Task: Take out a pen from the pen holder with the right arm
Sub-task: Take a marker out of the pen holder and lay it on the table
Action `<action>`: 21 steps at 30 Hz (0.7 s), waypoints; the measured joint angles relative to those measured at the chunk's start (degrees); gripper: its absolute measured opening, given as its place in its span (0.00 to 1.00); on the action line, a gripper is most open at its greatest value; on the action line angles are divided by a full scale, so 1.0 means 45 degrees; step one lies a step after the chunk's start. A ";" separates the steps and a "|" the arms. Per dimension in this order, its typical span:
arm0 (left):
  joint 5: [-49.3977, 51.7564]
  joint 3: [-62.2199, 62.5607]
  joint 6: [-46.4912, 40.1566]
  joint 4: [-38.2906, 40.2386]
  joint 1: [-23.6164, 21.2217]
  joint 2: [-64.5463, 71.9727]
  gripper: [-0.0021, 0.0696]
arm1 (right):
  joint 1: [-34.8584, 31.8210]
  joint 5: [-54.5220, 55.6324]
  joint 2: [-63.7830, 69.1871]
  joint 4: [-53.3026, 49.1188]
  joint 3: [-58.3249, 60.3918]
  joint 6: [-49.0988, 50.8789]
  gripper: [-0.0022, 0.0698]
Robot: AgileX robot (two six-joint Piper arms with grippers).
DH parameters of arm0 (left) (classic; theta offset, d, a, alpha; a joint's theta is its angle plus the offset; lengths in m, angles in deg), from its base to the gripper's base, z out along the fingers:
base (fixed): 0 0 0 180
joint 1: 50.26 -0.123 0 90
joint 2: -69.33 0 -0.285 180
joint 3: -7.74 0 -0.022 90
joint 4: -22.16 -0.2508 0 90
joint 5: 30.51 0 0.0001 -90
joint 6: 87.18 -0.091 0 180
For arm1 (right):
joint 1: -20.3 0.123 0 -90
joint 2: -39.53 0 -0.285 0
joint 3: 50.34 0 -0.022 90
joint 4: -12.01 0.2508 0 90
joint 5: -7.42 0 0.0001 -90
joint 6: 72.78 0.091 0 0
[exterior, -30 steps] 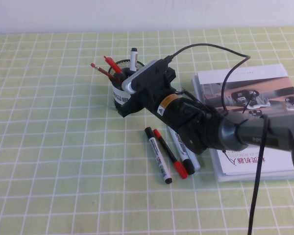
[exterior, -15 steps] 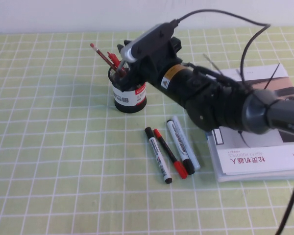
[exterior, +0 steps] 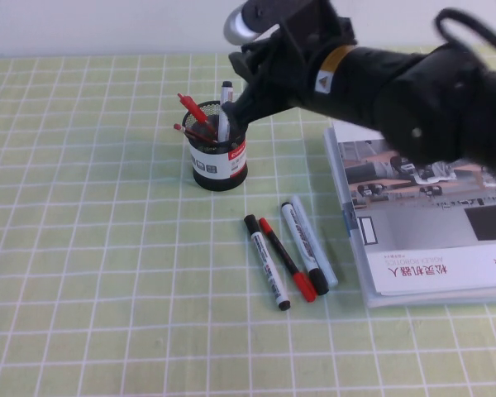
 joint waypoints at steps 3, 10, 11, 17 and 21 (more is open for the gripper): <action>0.0000 0.0000 0.0000 0.0000 0.0000 0.0000 0.02 | 0.0000 -0.2176 -0.0955 0.0086 0.0000 0.0128 0.08; 0.0000 0.0000 0.0000 0.0000 0.0000 0.0000 0.02 | 0.0000 -0.6676 -0.1792 0.0174 0.0000 0.1667 0.08; 0.0000 0.0000 0.0000 0.0000 0.0000 0.0000 0.02 | 0.0000 -0.7279 -0.1792 0.0197 0.0000 0.1919 0.08; 0.0000 0.0000 0.0000 0.0000 0.0000 0.0000 0.02 | 0.0000 -1.0328 -0.1217 0.0452 -0.0651 0.2826 0.08; 0.0000 0.0000 0.0000 0.0000 0.0000 0.0000 0.02 | 0.0000 -1.1933 -0.0214 0.0929 -0.1831 0.2912 0.08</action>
